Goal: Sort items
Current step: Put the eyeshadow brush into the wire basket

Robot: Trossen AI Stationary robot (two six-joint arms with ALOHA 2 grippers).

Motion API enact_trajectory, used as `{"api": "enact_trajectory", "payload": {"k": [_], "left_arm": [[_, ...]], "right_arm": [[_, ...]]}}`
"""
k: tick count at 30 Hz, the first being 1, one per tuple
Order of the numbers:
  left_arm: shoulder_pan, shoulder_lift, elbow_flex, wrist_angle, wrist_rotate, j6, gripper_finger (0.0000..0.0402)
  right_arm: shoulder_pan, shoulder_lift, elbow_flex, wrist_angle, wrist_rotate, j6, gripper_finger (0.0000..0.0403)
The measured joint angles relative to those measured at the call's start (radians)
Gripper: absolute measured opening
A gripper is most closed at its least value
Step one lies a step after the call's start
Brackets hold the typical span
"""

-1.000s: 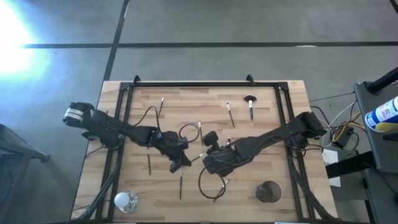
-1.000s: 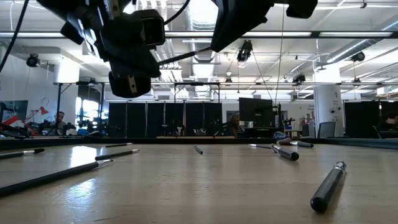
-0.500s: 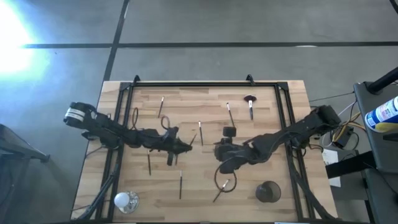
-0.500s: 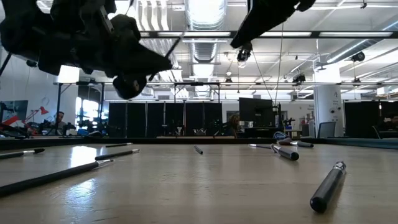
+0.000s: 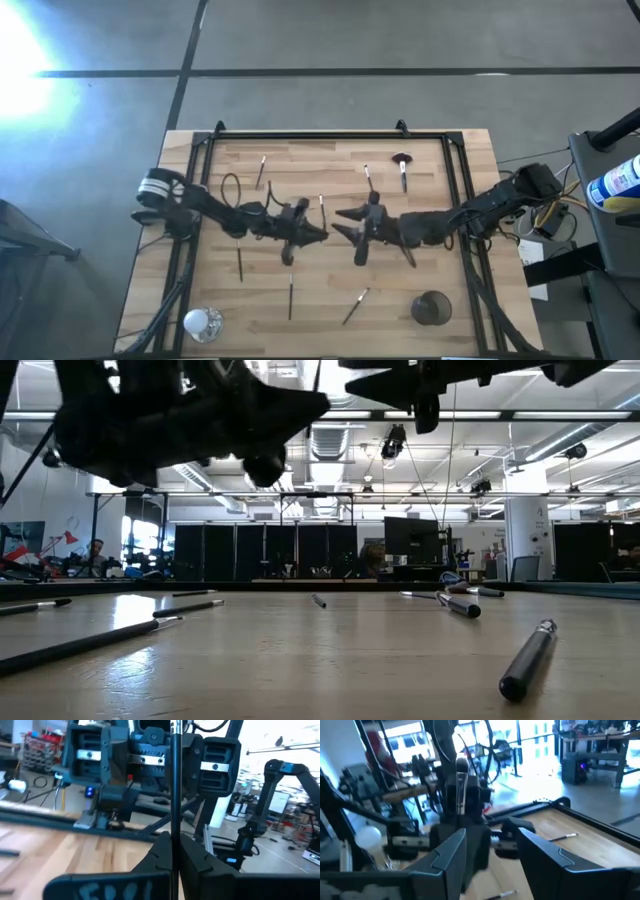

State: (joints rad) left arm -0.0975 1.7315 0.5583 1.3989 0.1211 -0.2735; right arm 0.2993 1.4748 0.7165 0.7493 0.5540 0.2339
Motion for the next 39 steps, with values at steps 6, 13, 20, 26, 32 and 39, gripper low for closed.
{"api": "enact_trajectory", "payload": {"k": [6, 13, 20, 26, 32, 39], "left_arm": [[0.026, 0.042, 0.077, -0.003, 0.049, 0.012, 0.0007], [0.037, 0.031, 0.1, -0.064, 0.064, 0.019, 0.0007], [0.037, 0.03, 0.113, -0.092, 0.064, 0.027, 0.0007], [0.037, 0.029, 0.106, -0.099, 0.065, 0.005, 0.002], [0.039, 0.006, 0.096, -0.128, 0.059, -0.046, 0.0088], [0.039, 0.0, 0.078, -0.143, 0.046, -0.035, 0.0121]], "right_arm": [[-0.001, -0.003, 0.007, 0.05, -0.037, 0.002, 0.0173], [-0.003, -0.004, 0.048, 0.051, -0.043, -0.007, 0.0154], [-0.005, -0.003, 0.067, 0.05, -0.031, 0.0, 0.0081], [0.016, -0.006, 0.071, 0.033, 0.005, 0.006, 0.0019], [0.091, -0.091, 0.085, -0.179, 0.124, 0.033, 0.0015], [0.263, -0.235, 0.133, -0.592, 0.36, 0.216, 0.0013]]}}
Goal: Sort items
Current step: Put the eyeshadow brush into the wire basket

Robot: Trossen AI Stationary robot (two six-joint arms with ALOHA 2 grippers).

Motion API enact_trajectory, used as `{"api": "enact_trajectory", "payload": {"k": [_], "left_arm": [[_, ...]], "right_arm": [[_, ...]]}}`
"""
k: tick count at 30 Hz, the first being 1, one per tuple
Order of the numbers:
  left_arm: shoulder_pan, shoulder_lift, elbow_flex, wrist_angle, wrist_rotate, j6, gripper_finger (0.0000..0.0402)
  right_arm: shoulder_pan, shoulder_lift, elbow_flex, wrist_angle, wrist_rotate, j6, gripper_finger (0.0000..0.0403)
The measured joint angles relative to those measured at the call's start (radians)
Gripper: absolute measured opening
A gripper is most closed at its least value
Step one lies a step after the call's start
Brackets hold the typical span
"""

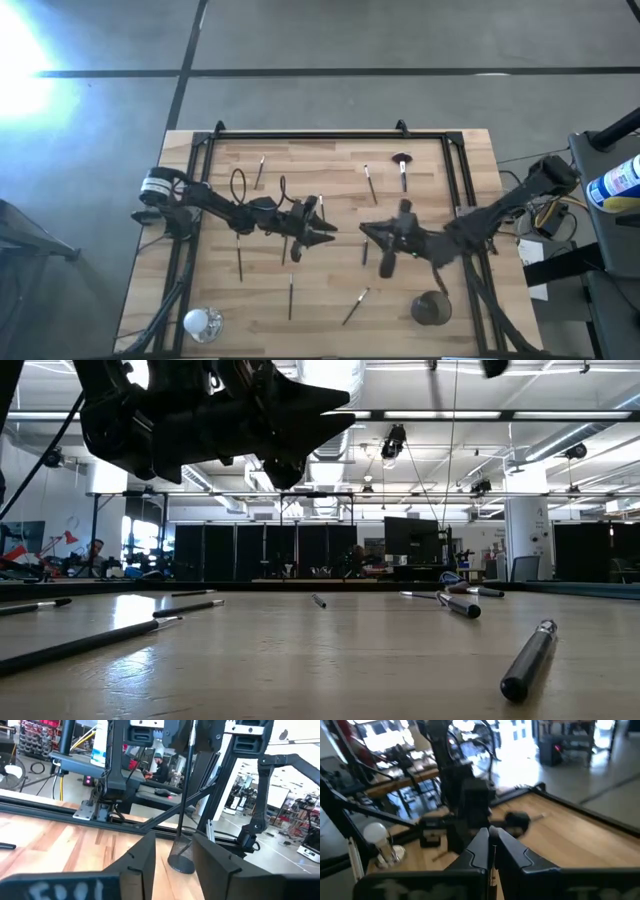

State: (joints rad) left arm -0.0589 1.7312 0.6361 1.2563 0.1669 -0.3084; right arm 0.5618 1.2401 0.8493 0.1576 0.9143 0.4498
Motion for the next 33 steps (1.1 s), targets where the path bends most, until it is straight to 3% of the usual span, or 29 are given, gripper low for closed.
{"api": "enact_trajectory", "payload": {"k": [4, 10, 16, 21, 24, 27, 33], "left_arm": [[0.0, 0.0, 0.0, -0.001, 0.0, 0.0, 0.0122], [0.0, 0.0, 0.0, -0.001, -0.001, -0.003, 0.0123], [0.0, 0.0, 0.0, -0.011, -0.003, -0.014, 0.0124], [0.0, 0.0, 0.0, -0.023, -0.009, -0.023, 0.0124], [0.0, 0.0, -0.001, -0.026, -0.009, -0.027, 0.0124], [0.0, 0.0, 0.0, -0.026, -0.009, -0.028, 0.0124], [0.0, 0.0, 0.0, -0.027, -0.008, -0.029, 0.0124]], "right_arm": [[0.109, -0.039, 0.054, -0.29, 0.089, 0.24, 0.0013], [0.267, -0.002, 0.196, -0.734, 0.137, 0.626, 0.0012], [0.395, 0.127, 0.37, -1.177, 0.127, 1.038, 0.0011], [0.49, 0.266, 0.5, -1.457, 0.049, 1.326, 0.0011], [0.535, 0.346, 0.563, -1.587, -0.023, 1.443, 0.0011], [0.574, 0.405, 0.599, -1.649, -0.031, 1.518, 0.0011], [0.603, 0.492, 0.582, -1.65, -0.034, 1.524, 0.0011]]}}
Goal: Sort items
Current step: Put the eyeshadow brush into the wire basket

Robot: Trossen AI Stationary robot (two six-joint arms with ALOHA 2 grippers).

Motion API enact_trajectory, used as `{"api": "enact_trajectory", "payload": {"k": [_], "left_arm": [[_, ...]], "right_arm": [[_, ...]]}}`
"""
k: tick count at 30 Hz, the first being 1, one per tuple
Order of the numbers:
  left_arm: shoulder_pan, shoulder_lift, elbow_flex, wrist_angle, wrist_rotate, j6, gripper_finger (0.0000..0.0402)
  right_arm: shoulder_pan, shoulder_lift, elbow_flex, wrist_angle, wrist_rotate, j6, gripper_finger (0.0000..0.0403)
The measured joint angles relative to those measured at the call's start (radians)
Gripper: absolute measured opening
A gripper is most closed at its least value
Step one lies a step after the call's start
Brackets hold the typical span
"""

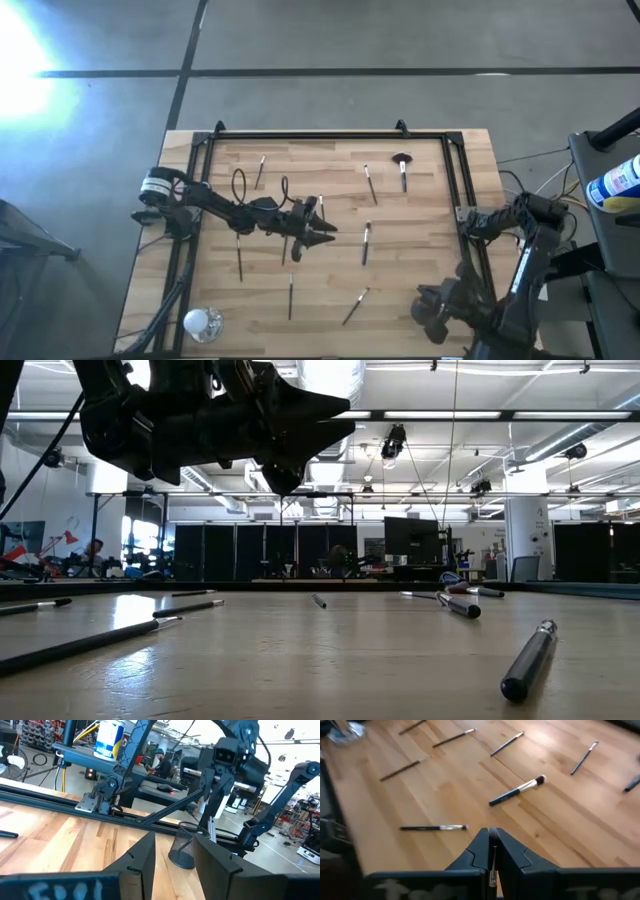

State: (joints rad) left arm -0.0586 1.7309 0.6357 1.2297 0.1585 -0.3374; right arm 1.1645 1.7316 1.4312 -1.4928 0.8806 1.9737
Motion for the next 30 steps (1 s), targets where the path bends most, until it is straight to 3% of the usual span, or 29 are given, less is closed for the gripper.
{"api": "enact_trajectory", "payload": {"k": [8, 24, 30], "left_arm": [[0.0, 0.0, 0.0, -0.004, -0.003, -0.005, 0.0124], [0.0, 0.0, 0.0, -0.016, -0.003, -0.019, 0.0124], [0.0, 0.0, 0.0, -0.023, 0.009, -0.024, 0.0124]], "right_arm": [[0.009, 0.067, -0.054, 0.007, -0.001, -0.076, 0.0011], [0.018, 0.071, -0.125, 0.085, -0.001, -0.066, 0.0013], [0.016, 0.07, -0.126, 0.089, -0.056, -0.066, 0.0013]]}}
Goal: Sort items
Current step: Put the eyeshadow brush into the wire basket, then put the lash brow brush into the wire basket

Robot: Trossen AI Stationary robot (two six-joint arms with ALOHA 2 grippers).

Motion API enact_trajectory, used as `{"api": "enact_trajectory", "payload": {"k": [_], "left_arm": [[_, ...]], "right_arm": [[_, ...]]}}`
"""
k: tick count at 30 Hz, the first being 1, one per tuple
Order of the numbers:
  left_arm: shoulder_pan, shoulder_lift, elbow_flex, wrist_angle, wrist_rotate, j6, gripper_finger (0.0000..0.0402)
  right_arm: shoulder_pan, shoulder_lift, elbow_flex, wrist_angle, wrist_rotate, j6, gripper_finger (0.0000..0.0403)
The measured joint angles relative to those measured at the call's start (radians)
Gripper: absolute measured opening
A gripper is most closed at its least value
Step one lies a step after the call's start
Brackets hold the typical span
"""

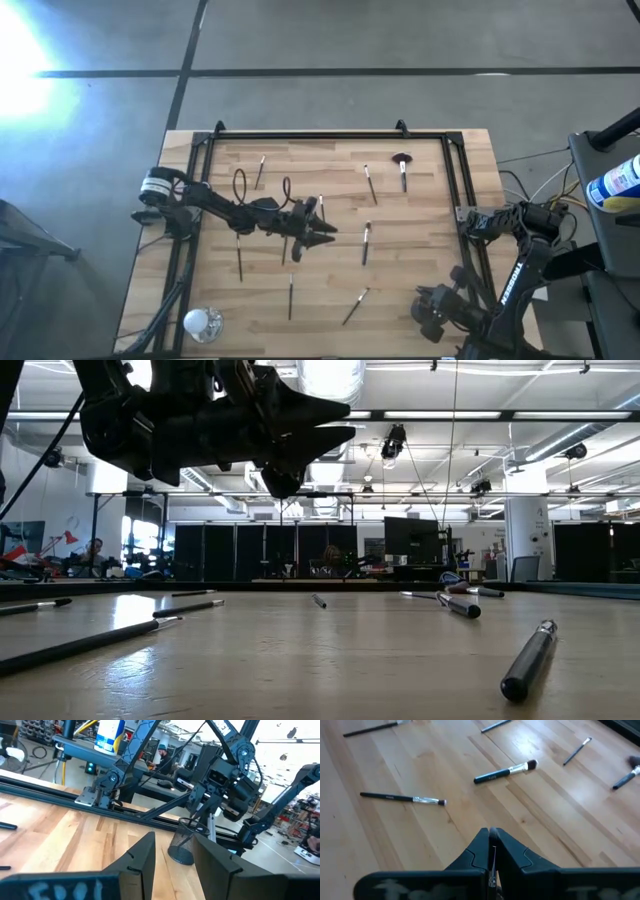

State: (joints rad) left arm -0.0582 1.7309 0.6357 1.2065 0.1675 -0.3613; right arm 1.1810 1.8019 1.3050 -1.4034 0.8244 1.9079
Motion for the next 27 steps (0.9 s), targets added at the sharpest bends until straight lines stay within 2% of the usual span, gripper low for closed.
{"api": "enact_trajectory", "payload": {"k": [9, 20, 23, 27], "left_arm": [[0.0, 0.0, 0.0, -0.029, 0.005, -0.03, 0.0124], [0.0, 0.0, 0.0, -0.032, 0.005, -0.03, 0.0124], [0.0, 0.0, 0.0, -0.034, 0.005, -0.031, 0.0124], [0.0, 0.0, 0.0, -0.043, 0.005, -0.032, 0.0124]], "right_arm": [[-0.001, 0.0, 0.0, 0.009, -0.023, 0.0, 0.0017], [-0.014, -0.015, 0.0, 0.024, -0.098, -0.033, 0.0089], [-0.019, -0.045, 0.019, 0.024, -0.099, -0.073, 0.0086], [-0.052, -0.101, 0.047, 0.039, -0.079, -0.15, 0.005]]}}
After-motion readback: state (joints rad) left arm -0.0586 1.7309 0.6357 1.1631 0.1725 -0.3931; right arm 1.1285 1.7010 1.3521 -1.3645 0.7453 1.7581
